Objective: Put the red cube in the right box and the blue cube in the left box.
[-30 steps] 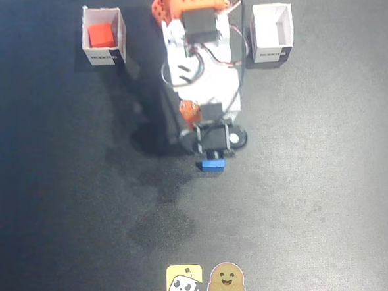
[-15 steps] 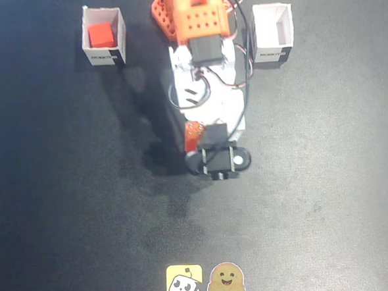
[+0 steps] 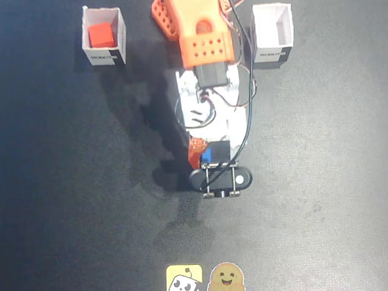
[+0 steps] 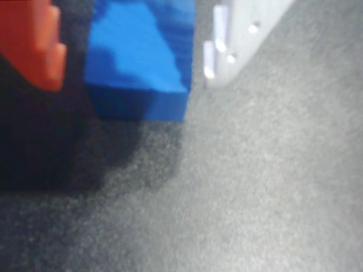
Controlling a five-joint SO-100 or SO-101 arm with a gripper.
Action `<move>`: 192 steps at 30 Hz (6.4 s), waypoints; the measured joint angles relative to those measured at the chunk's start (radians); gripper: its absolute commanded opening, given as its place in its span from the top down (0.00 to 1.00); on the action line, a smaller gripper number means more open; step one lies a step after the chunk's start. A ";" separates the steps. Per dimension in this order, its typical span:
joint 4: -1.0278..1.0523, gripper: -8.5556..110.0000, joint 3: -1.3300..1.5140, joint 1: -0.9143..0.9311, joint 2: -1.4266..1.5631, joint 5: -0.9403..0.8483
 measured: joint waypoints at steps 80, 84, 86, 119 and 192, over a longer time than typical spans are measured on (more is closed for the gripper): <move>0.723 0.85 -0.011 -0.638 0.499 0.101; 0.742 0.85 0.026 -0.710 0.568 0.112; 0.750 0.85 0.026 -0.750 0.577 0.118; 0.747 0.80 0.190 -1.147 0.767 0.296; 0.561 0.93 0.192 0.084 0.881 -0.155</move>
